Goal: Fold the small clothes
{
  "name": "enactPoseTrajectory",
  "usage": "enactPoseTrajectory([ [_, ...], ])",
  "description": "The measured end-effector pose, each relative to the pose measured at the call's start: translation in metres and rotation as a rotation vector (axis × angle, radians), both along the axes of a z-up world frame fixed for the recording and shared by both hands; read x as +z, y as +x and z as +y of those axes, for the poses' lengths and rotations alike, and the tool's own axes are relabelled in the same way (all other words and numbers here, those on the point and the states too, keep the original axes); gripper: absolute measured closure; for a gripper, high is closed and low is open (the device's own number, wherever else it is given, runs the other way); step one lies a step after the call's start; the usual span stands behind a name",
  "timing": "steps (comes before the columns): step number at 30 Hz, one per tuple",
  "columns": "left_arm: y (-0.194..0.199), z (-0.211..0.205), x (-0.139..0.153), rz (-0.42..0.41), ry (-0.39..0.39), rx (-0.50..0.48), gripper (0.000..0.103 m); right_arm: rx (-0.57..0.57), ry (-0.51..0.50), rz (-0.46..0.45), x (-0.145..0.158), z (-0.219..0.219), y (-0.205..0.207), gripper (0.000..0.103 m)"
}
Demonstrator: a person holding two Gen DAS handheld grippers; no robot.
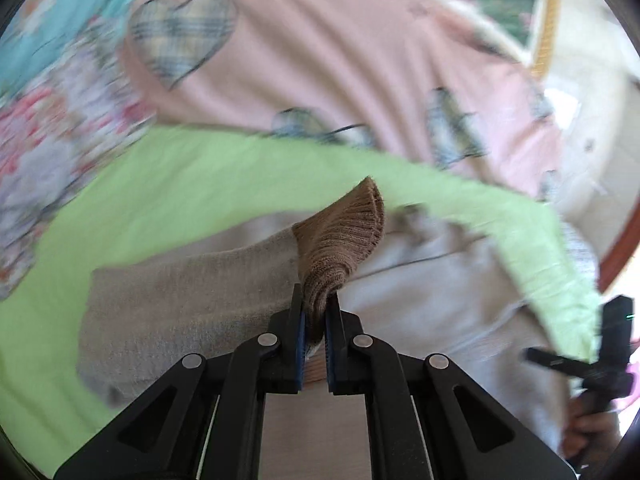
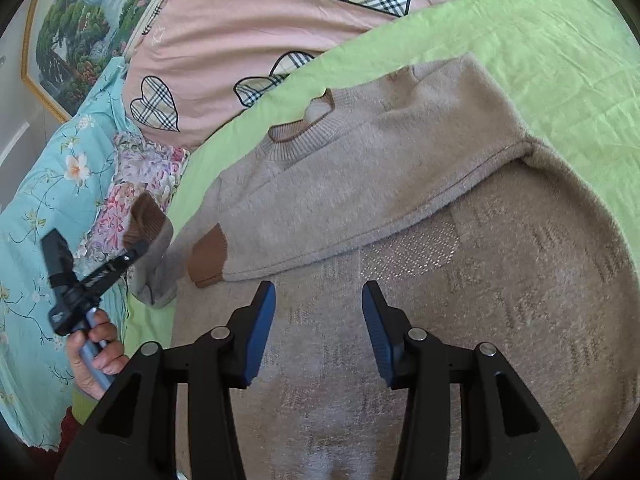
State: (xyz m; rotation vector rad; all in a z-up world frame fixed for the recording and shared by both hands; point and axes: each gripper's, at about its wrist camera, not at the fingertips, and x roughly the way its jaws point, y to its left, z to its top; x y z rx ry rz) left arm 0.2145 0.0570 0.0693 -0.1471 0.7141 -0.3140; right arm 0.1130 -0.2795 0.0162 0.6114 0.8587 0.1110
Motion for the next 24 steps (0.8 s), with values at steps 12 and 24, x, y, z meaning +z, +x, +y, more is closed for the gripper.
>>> enactPoseTrajectory([
  [12, 0.051, -0.211, -0.04, 0.041, 0.005, -0.25, 0.097, -0.18, -0.001, -0.024, 0.007, -0.074, -0.028, 0.056],
  [24, 0.023, -0.196, -0.067, 0.083, 0.081, -0.292, 0.055, -0.169, 0.041, -0.018, -0.001, -0.083, 0.005, 0.056],
])
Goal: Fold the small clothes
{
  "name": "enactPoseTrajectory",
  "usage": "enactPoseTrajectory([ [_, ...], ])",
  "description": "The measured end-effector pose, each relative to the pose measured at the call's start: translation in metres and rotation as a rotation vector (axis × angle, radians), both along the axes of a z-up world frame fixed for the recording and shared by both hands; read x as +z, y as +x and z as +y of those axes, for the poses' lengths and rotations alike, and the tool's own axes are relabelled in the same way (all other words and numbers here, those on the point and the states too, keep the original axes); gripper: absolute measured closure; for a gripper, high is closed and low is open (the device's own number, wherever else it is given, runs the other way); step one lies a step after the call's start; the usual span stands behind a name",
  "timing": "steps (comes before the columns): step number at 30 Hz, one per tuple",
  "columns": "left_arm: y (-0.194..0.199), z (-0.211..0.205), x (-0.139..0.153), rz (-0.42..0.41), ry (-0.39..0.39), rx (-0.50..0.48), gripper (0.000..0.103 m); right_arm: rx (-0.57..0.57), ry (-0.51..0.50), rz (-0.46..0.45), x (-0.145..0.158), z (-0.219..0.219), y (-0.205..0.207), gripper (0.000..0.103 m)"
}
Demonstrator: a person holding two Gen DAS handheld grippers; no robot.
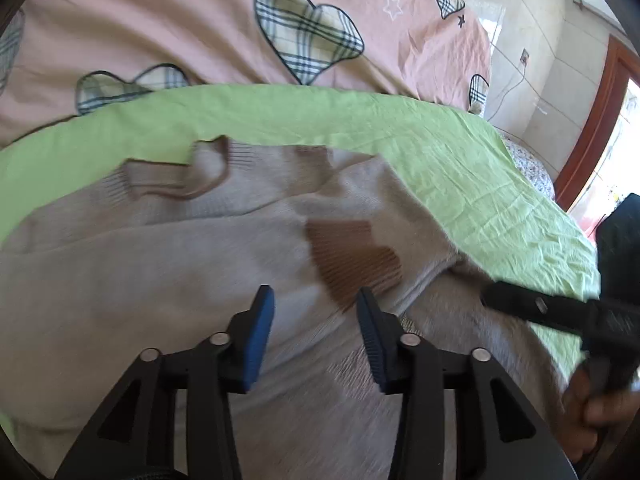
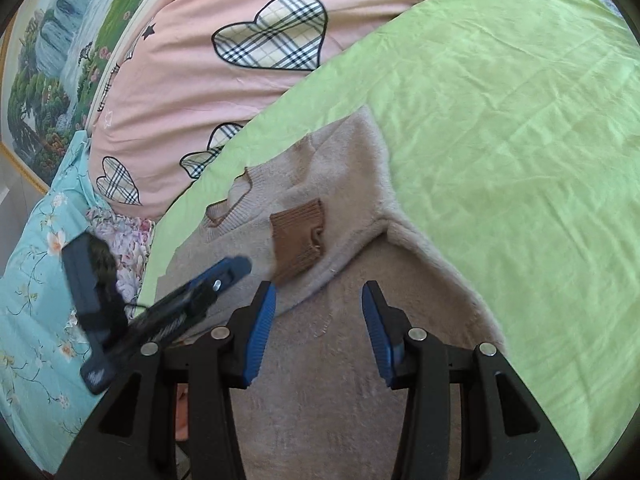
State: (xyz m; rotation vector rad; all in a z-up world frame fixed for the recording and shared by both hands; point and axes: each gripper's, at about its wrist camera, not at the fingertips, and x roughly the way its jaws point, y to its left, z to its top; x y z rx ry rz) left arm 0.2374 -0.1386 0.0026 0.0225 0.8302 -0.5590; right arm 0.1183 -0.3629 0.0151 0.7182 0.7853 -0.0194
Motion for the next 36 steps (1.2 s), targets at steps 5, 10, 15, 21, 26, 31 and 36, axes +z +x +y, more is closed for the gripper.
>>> enactPoseTrajectory([
  [5, -0.039, 0.088, 0.009, -0.037, 0.042, 0.137, 0.052, 0.044, -0.02, 0.02, -0.01, 0.013, 0.034, 0.054],
  [10, -0.051, 0.18, -0.004, -0.004, 0.131, 0.368, 0.051, 0.024, -0.068, 0.071, -0.026, 0.012, 0.069, 0.048],
  [15, -0.03, 0.227, -0.027, 0.093, 0.105, 0.489, 0.051, 0.1, -0.072, 0.092, -0.039, 0.03, 0.101, 0.064],
  [21, -0.001, 0.223, -0.037, 0.11, 0.15, 0.566, 0.057, 0.132, -0.114, -0.1, 0.024, 0.037, 0.094, 0.089],
  [26, -0.011, 0.223, -0.036, 0.109, 0.105, 0.612, 0.058, 0.034, -0.197, -0.173, 0.06, -0.004, 0.062, 0.09],
  [31, -0.022, 0.213, -0.031, 0.07, 0.135, 0.637, 0.062, 0.034, -0.188, -0.008, 0.005, -0.026, 0.069, 0.09],
  [36, -0.016, 0.211, -0.038, 0.108, 0.13, 0.616, 0.062, 0.015, -0.237, -0.018, 0.0, -0.031, 0.069, 0.09],
])
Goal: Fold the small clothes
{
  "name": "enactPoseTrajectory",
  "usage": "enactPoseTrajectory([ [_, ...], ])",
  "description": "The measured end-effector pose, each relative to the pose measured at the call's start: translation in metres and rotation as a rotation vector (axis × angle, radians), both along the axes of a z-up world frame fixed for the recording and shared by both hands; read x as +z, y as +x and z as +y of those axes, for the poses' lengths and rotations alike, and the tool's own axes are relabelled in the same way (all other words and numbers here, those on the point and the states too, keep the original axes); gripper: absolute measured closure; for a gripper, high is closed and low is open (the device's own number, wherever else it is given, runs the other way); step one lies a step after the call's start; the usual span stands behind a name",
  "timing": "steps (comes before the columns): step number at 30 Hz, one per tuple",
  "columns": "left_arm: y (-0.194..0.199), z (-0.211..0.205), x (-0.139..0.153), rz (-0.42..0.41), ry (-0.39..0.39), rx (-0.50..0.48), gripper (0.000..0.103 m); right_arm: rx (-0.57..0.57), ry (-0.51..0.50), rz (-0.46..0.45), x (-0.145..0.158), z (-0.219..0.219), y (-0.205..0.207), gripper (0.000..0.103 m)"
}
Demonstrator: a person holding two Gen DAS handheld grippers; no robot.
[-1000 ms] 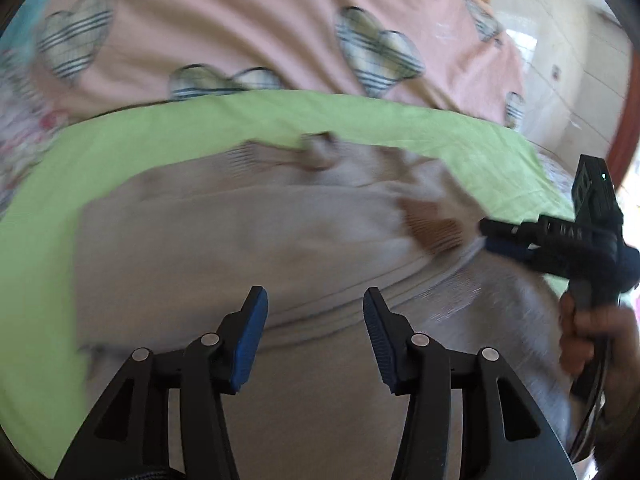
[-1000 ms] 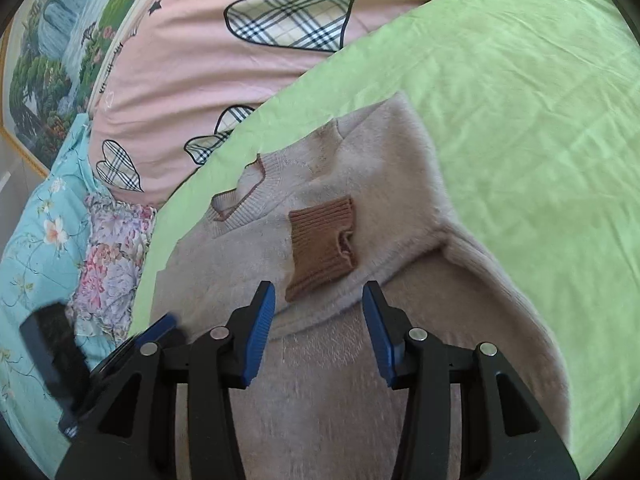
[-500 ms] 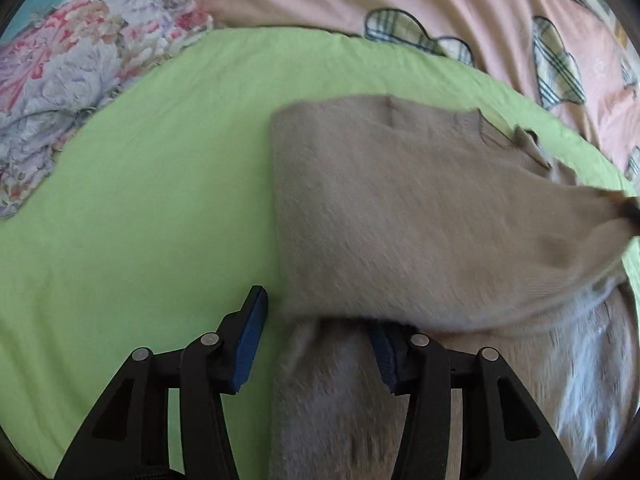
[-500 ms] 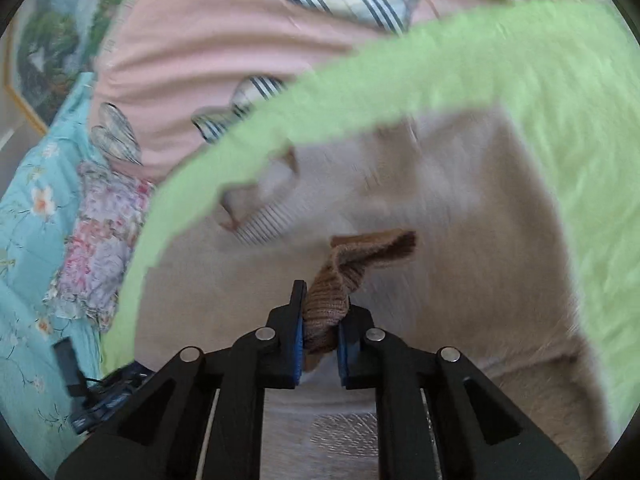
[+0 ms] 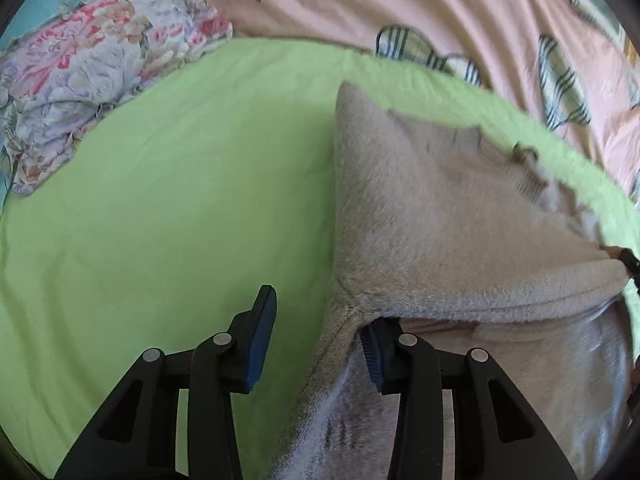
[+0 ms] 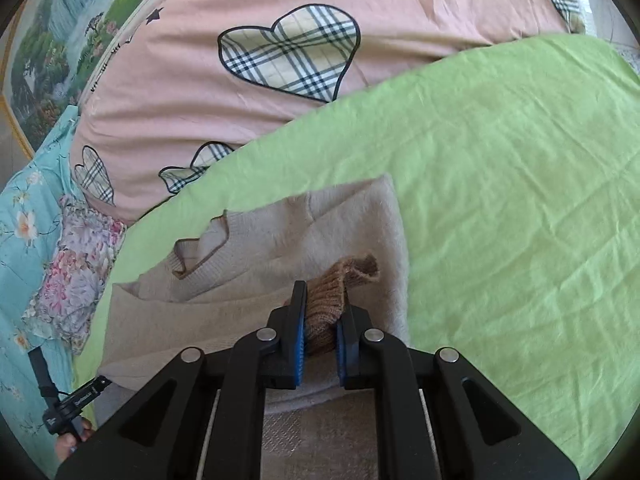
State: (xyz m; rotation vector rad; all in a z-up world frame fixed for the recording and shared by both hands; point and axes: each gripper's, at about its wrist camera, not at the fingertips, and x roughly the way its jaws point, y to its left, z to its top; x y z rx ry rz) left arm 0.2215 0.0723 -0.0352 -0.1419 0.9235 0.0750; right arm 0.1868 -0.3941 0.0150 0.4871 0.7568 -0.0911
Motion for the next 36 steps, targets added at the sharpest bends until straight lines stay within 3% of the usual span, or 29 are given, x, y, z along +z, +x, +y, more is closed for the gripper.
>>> enactPoseTrajectory([
  [3, -0.001, 0.003, -0.001, 0.017, -0.031, -0.02, 0.062, 0.018, -0.024, 0.085, -0.023, 0.009, 0.009, 0.09],
  [5, -0.005, 0.005, 0.003, 0.03, -0.075, -0.093, 0.062, 0.017, -0.004, 0.1, -0.029, 0.008, 0.006, 0.088],
  [7, -0.013, 0.01, 0.013, 0.023, -0.142, -0.177, 0.061, 0.009, 0.03, 0.091, -0.024, 0.004, -0.002, 0.078],
  [11, -0.012, 0.029, 0.042, -0.045, -0.255, -0.265, 0.032, -0.012, -0.011, 0.057, -0.007, 0.006, -0.02, 0.051],
  [12, -0.005, 0.03, 0.046, -0.055, -0.253, -0.27, 0.03, -0.032, -0.044, 0.054, -0.002, 0.007, -0.024, 0.044],
  [15, 0.036, 0.027, 0.046, -0.046, -0.219, -0.253, 0.026, -0.099, -0.134, 0.019, 0.01, 0.014, -0.033, 0.041],
  [18, 0.083, 0.019, 0.023, 0.037, -0.219, -0.24, 0.027, -0.034, -0.071, -0.029, 0.014, 0.03, -0.032, 0.041],
  [19, 0.094, 0.015, 0.016, 0.057, -0.221, -0.24, 0.03, -0.002, -0.059, -0.025, 0.013, 0.035, -0.029, 0.041],
  [20, 0.102, 0.012, 0.01, 0.066, -0.228, -0.245, 0.042, 0.059, -0.037, -0.016, 0.009, 0.046, -0.022, 0.041],
  [21, 0.108, 0.01, 0.005, 0.07, -0.24, -0.254, 0.056, 0.091, -0.017, -0.014, 0.007, 0.05, -0.018, 0.041],
  [22, 0.112, 0.009, 0.001, 0.071, -0.259, -0.265, 0.084, 0.127, 0.002, -0.006, 0.002, 0.057, -0.012, 0.041],
  [23, 0.112, 0.008, 0.0, 0.063, -0.259, -0.261, 0.089, 0.149, -0.002, 0.008, -0.001, 0.061, -0.006, 0.041],
  [27, 0.104, 0.015, 0.006, -0.022, -0.217, -0.202, 0.094, 0.177, -0.016, 0.059, -0.014, 0.071, 0.016, 0.041],
  [31, 0.108, 0.027, -0.002, -0.011, -0.257, -0.176, 0.094, 0.146, -0.038, 0.107, -0.029, 0.065, 0.027, 0.041],
  [36, 0.1, 0.035, 0.008, 0.009, -0.278, -0.185, 0.092, 0.118, -0.026, 0.075, -0.009, 0.066, 0.006, 0.039],
])
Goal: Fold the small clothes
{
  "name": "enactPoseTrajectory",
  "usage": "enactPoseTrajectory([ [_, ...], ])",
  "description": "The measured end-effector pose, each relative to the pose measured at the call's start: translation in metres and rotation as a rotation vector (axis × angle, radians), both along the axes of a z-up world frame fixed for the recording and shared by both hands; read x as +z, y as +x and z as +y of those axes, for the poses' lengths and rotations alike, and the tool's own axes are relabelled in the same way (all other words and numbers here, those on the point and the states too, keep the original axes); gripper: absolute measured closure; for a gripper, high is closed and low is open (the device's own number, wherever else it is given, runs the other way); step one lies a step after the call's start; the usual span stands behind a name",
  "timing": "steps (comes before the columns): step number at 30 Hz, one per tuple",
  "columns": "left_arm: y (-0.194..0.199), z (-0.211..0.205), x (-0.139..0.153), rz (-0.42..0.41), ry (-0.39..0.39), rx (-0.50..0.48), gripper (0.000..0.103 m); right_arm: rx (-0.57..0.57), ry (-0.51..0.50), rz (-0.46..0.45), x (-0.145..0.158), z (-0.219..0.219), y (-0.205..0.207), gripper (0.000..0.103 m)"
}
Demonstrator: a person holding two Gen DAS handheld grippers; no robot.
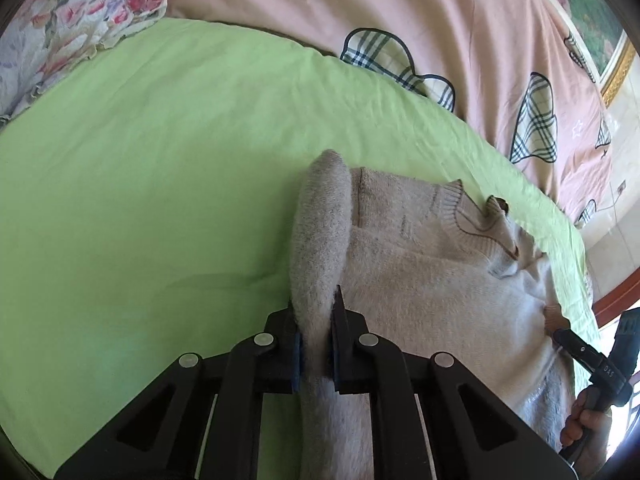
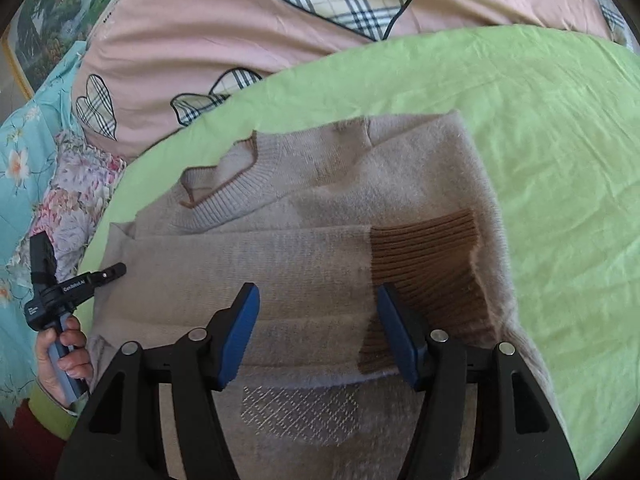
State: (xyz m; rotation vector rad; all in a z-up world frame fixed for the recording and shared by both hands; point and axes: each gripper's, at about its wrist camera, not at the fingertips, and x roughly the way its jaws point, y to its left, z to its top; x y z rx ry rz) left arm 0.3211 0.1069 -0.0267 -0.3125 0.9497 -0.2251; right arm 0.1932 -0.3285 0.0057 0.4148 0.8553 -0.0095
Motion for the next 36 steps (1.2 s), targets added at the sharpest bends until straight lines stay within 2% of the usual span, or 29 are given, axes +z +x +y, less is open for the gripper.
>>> enactPoseTrajectory([
  [3, -0.025, 0.001, 0.014, -0.012, 0.033, -0.019, 0.091, -0.022, 0.026, -0.016, 0.013, -0.002, -0.025, 0.038],
  [7, -0.081, 0.006, 0.03, -0.029, 0.04, -0.047, 0.089, -0.032, 0.052, -0.04, 0.024, 0.002, -0.054, 0.037],
  [10, -0.124, 0.009, 0.031, -0.024, 0.024, -0.068, 0.085, -0.031, 0.076, -0.053, 0.03, 0.008, -0.081, 0.036],
  [14, -0.18, 0.012, 0.03, -0.019, 0.024, -0.078, 0.07, -0.027, 0.087, -0.057, 0.032, 0.017, -0.116, 0.034],
  [18, -0.226, 0.021, 0.03, -0.025, 0.006, -0.074, 0.063, -0.023, 0.076, -0.045, 0.028, 0.022, -0.146, 0.034],
  [22, -0.258, 0.026, 0.025, -0.014, -0.002, -0.079, 0.055, -0.01, 0.057, -0.034, 0.022, 0.025, -0.175, 0.034],
  [26, -0.289, 0.027, 0.01, 0.038, -0.046, -0.101, 0.05, -0.005, 0.05, -0.027, 0.018, 0.023, -0.2, 0.034],
  [30, -0.319, 0.021, -0.009, 0.098, -0.08, -0.139, 0.05, -0.002, 0.023, -0.02, 0.019, 0.019, -0.224, 0.034],
  [32, -0.334, 0.015, -0.012, 0.097, -0.092, -0.16, 0.05, -0.003, -0.014, -0.022, 0.023, 0.013, -0.236, 0.033],
  [36, -0.358, -0.004, -0.02, 0.129, -0.17, -0.268, 0.05, -0.004, -0.001, -0.028, 0.027, -0.002, -0.259, 0.032],
])
